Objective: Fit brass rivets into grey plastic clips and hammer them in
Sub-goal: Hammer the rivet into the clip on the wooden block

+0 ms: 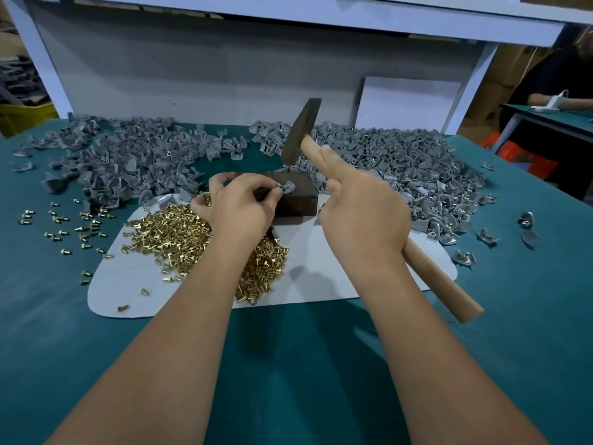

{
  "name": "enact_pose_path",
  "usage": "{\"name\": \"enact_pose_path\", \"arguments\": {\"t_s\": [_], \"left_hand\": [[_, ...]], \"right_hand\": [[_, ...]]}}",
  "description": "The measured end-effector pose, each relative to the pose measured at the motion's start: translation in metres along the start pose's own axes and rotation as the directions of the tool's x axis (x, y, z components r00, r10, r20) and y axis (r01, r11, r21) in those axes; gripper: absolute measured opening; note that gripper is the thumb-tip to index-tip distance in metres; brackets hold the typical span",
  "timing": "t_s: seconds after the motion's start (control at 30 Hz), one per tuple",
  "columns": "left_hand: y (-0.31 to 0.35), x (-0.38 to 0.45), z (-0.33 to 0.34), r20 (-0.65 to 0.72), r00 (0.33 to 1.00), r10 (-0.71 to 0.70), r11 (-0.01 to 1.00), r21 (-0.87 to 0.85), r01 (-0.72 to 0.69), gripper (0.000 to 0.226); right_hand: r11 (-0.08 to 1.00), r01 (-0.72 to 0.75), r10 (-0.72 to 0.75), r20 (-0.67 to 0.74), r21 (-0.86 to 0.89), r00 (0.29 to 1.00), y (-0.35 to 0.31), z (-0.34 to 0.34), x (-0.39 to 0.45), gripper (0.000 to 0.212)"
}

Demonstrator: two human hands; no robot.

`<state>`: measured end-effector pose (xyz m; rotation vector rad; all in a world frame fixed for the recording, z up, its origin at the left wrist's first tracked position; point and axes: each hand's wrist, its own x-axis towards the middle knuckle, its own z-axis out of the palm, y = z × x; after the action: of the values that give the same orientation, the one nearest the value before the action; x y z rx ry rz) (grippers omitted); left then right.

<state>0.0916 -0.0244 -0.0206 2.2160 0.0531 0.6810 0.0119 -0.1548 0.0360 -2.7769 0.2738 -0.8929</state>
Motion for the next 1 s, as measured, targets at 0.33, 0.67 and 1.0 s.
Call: {"name": "enact_pose_path", "arguments": {"t_s": [0.33,0.67,1.0], "left_hand": [[-0.0020,-0.0001,-0.0014,0.032,0.999,-0.001,1.000,-0.006,0.001,0.007],[-0.0039,0.0001,0.0007,0.016,1.000,0.009,1.000,-0.024,-0.009,0.015],[-0.0012,0.0002,-0.0007,0.030,0.999,-0.022,1.000,-0.014,0.023,0.010]], "right_hand": [[1.000,0.017,-0.016,0.085,-0.010,0.996,0.0024,0.0017,0.0024,0.061],[0.995,0.070,-0.065,0.078,-0.065,0.995,0.0039,0.0033,0.0024,0.064],[1.000,0.022,-0.022,0.056,-0.009,0.998,0.0072,0.0062,0.0039,0.061]]}}
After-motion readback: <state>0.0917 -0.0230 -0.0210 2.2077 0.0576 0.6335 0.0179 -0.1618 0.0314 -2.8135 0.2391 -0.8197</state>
